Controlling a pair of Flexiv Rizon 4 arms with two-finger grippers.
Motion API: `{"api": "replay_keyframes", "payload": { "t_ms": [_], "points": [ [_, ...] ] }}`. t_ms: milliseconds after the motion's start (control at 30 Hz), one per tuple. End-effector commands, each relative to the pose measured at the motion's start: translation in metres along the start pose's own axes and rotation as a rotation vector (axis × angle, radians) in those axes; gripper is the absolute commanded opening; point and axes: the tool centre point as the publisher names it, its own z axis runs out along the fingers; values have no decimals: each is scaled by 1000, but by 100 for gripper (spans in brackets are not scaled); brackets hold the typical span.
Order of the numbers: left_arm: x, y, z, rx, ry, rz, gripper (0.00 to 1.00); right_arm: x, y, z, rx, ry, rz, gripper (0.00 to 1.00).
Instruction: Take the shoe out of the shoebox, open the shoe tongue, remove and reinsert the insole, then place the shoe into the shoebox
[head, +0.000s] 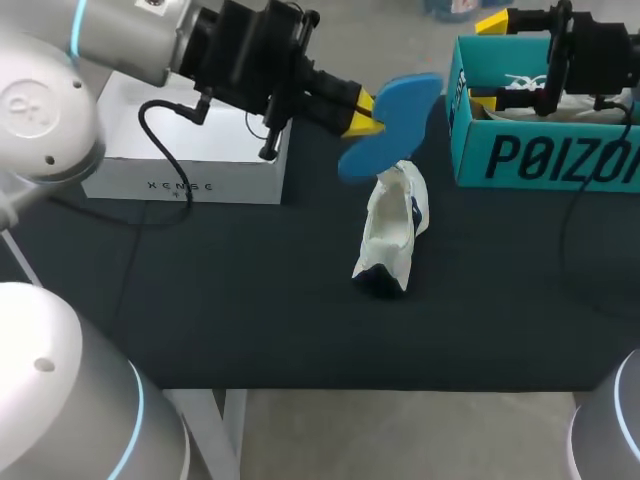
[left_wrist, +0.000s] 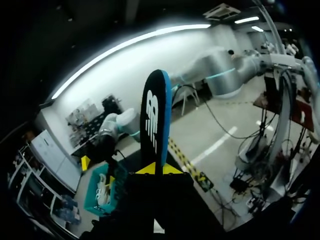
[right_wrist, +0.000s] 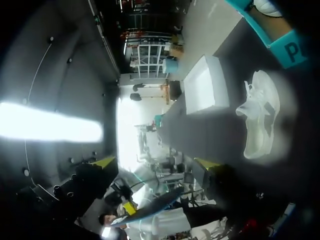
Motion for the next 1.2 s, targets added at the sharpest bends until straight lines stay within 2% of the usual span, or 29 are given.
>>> {"api": "replay_keyframes", "payload": {
  "t_ms": [33, 67, 100, 133, 200, 233, 700, 733, 800, 833, 900, 967, 1200],
  "points": [
    [-3, 16, 0, -25, -100, 251, 0, 0, 1, 2, 0, 0, 1, 100],
    [-5, 24, 0, -60, -54, 339, 0, 0, 1, 2, 0, 0, 1, 100],
    [-11, 31, 2, -70, -102, 481, 0, 0, 1, 2, 0, 0, 1, 100],
    [-17, 37, 4, -55, -111, 493, 0, 0, 1, 2, 0, 0, 1, 100],
    [-32, 51, 7, -67, -198, 611, 0, 0, 1, 2, 0, 0, 1, 100],
    [-40, 57, 8, -82, -233, 596, 0, 0, 1, 2, 0, 0, 1, 100],
    [-40, 57, 8, -82, -233, 596, 0, 0, 1, 2, 0, 0, 1, 100],
    [-41, 59, 9, -101, -257, 665, 0, 0, 1, 2, 0, 0, 1, 100],
    [-44, 65, 14, -194, -234, 847, 0, 0, 1, 2, 0, 0, 1, 100],
    [-44, 68, 17, -211, -199, 918, 0, 0, 1, 2, 0, 0, 1, 100],
    [-48, 70, 22, -177, -170, 903, 0, 0, 1, 2, 0, 0, 1, 100],
    [-51, 72, 29, -190, -112, 966, 0, 0, 1, 2, 0, 0, 1, 100],
    [-51, 72, 29, -190, -112, 966, 0, -1, 0, 3, 6, 4, 3, 100]
  ]
}}
